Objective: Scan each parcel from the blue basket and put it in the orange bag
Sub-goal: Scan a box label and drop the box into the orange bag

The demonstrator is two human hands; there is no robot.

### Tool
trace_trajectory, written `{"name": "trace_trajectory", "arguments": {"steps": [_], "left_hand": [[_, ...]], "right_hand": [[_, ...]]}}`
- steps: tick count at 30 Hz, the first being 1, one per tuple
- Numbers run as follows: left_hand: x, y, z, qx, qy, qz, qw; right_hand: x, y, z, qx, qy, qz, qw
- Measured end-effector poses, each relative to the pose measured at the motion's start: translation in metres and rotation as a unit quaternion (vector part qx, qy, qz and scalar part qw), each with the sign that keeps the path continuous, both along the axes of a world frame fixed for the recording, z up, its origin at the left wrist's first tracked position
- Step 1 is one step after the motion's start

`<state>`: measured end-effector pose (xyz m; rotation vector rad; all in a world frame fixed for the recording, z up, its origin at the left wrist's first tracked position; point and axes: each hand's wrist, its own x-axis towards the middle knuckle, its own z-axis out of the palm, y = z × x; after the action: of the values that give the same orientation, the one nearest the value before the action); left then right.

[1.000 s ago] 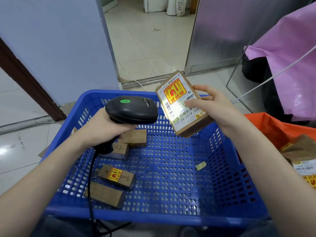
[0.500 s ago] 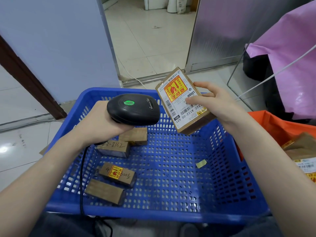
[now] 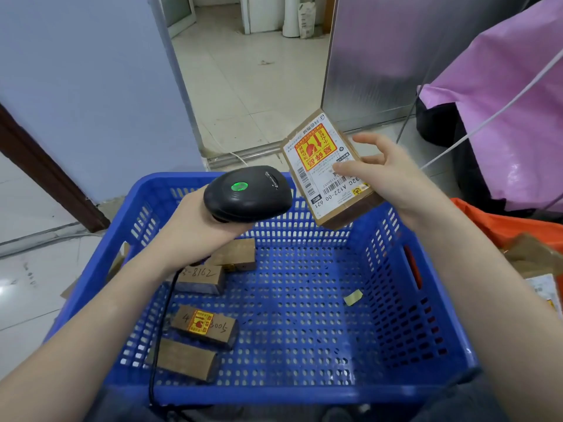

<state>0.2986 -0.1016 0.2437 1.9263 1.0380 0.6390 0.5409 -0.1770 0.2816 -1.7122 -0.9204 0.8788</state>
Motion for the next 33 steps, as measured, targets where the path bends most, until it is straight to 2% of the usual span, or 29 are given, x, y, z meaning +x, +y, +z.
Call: {"name": "trace_trajectory", "arguments": {"steps": [9,13,15,18,23,26,30,33], "left_hand": [[0.057,-0.028,-0.013,-0.039,-0.018,-0.075,0.996],[0.093,-0.046,-0.028,-0.054,-0.014,-0.088,0.995],[0.112,-0.056,-0.034,-0.058,-0.004,-0.099,0.993],[0.139,-0.068,-0.043,-0.048,0.001,-0.123,0.991],[0.164,-0.074,-0.053,-0.046,0.011,-0.149,0.988],[0.173,-0.075,-0.061,-0.051,0.003,-0.156,0.986],[0.175,-0.074,-0.072,-0.061,0.011,-0.165,0.984],[0.17,-0.074,-0.074,-0.062,0.025,-0.166,0.984]], "right_hand": [[0.081,-0.059,0.011,0.057,-0.058,-0.121,0.989],[0.121,-0.096,-0.004,0.021,-0.068,-0.164,0.984],[0.138,-0.114,-0.019,-0.014,-0.106,-0.176,0.979],[0.161,-0.137,-0.046,-0.1,-0.19,-0.164,0.963],[0.179,-0.166,-0.096,-0.219,-0.095,-0.137,0.961],[0.18,-0.174,-0.118,-0.249,-0.07,-0.107,0.96],[0.175,-0.178,-0.13,-0.3,-0.099,-0.024,0.948],[0.176,-0.176,-0.131,-0.302,-0.121,-0.007,0.945]]}}
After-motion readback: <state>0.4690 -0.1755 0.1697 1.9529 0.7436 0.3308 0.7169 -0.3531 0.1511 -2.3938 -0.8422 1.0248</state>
